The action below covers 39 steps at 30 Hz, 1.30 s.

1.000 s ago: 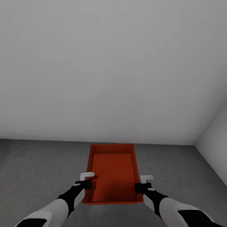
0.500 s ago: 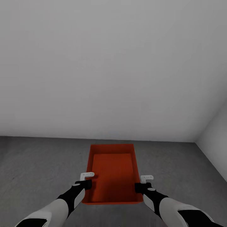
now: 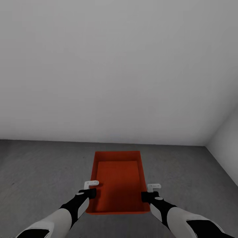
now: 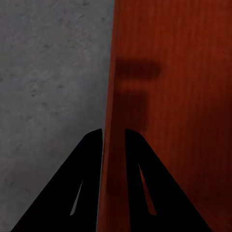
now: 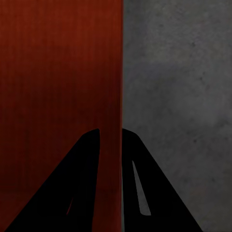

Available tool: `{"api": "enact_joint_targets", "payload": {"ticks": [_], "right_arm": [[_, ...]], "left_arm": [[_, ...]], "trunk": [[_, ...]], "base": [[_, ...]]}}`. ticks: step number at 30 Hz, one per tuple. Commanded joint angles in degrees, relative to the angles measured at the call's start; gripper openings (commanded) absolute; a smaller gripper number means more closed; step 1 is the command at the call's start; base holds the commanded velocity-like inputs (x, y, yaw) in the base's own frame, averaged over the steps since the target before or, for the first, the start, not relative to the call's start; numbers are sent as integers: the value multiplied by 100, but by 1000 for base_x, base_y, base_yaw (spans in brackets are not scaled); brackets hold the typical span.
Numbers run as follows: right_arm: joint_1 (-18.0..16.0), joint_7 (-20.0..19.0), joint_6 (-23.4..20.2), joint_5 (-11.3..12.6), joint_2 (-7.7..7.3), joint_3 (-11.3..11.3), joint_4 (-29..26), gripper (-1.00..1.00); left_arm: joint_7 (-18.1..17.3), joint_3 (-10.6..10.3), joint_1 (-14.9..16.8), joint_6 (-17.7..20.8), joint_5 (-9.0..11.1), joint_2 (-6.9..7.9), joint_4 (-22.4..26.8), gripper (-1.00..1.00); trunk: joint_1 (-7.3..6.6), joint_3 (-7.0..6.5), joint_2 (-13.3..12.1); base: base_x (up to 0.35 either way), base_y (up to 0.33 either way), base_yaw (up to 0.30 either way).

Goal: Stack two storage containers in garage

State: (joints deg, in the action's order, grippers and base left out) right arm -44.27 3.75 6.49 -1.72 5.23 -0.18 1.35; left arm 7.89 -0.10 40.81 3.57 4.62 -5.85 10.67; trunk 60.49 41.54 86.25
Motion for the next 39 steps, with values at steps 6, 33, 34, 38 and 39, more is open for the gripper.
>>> {"api": "enact_joint_targets", "payload": {"ticks": [6,33,34,38,39], "right_arm": [[-3,39,33,52,-40,-56,24,-100],[-3,39,35,50,-40,-61,24,-100],[-3,39,32,50,-40,-61,24,-100],[-3,39,32,49,-40,-57,24,-100],[-3,39,33,49,-40,-58,24,-100]], "left_arm": [[114,256,5,37,-58,268,91,-100],[116,256,6,38,-58,268,84,-100],[116,256,6,38,-58,268,84,-100],[116,256,6,38,-58,268,84,-100],[116,256,6,38,-58,268,84,-100]], "trunk": [[110,150,205],[110,398,205],[110,407,205],[110,444,205],[110,453,205]], "base": [[0,0,0],[0,0,0],[0,0,0],[0,0,0],[0,0,0]]}}
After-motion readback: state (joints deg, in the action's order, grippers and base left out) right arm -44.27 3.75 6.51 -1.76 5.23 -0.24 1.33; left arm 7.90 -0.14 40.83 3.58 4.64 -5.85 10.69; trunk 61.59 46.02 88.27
